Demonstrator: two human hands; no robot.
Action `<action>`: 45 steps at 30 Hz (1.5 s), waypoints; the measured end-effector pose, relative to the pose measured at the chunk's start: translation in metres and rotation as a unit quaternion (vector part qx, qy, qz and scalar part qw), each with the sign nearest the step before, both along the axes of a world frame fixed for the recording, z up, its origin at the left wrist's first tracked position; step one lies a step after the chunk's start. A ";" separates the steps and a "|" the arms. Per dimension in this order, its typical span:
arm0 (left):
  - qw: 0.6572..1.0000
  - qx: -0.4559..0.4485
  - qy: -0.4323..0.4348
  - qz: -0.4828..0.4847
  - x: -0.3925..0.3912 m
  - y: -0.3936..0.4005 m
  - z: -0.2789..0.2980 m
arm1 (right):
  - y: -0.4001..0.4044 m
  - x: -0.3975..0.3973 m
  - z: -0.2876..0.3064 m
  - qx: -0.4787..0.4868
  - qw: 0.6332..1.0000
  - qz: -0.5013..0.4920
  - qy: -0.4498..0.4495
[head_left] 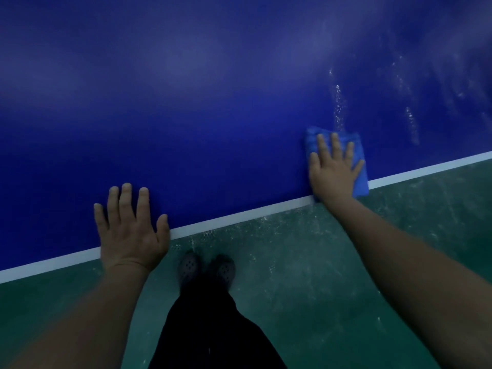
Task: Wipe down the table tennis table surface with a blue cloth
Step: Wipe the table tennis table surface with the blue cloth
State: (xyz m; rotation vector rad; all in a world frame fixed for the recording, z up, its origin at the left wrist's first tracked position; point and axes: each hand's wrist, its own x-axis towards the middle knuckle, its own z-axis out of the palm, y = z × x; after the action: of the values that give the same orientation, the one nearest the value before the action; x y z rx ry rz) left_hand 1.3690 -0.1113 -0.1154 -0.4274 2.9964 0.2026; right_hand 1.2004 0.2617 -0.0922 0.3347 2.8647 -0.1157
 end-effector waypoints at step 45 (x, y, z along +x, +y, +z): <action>1.000 0.007 0.006 -0.006 -0.093 0.219 0.001 | 0.082 -0.020 -0.013 -0.071 0.927 0.365 0.043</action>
State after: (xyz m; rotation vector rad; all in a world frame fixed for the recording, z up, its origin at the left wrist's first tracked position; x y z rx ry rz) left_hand 1.2764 0.1076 -0.1147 -0.4079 3.0058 0.2268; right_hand 1.1801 0.3441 -0.1048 -0.7799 2.8341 -0.1922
